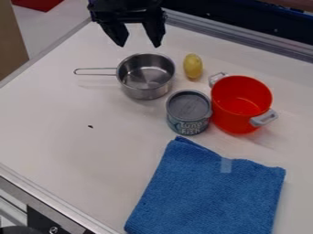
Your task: Move the silver pot to the bottom left side of the table and next to the blue cloth
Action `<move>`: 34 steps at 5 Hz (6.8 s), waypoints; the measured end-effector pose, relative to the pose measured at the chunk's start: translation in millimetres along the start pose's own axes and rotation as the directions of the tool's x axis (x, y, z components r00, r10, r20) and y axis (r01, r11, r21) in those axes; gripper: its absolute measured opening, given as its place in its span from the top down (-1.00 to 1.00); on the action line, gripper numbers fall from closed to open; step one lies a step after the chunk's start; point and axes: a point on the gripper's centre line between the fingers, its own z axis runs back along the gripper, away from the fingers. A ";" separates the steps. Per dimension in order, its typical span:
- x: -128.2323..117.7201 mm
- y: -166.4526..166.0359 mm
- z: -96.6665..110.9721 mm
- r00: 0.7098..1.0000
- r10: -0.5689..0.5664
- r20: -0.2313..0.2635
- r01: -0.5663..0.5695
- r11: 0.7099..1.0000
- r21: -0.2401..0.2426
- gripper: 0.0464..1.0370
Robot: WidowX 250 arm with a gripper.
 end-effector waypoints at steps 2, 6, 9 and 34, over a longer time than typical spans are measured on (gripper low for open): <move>-2.1 1.1 -16.1 0.999 0.035 -0.042 -0.034 0.999 0.012 -0.93; 33.3 47.4 -34.0 0.963 -0.211 -0.169 0.217 0.976 0.022 -0.93; 43.2 74.0 -62.6 0.913 -0.367 -0.177 0.358 0.930 -0.083 -0.93; -116.5 114.6 -41.3 0.592 0.776 0.218 -0.785 0.495 0.373 0.92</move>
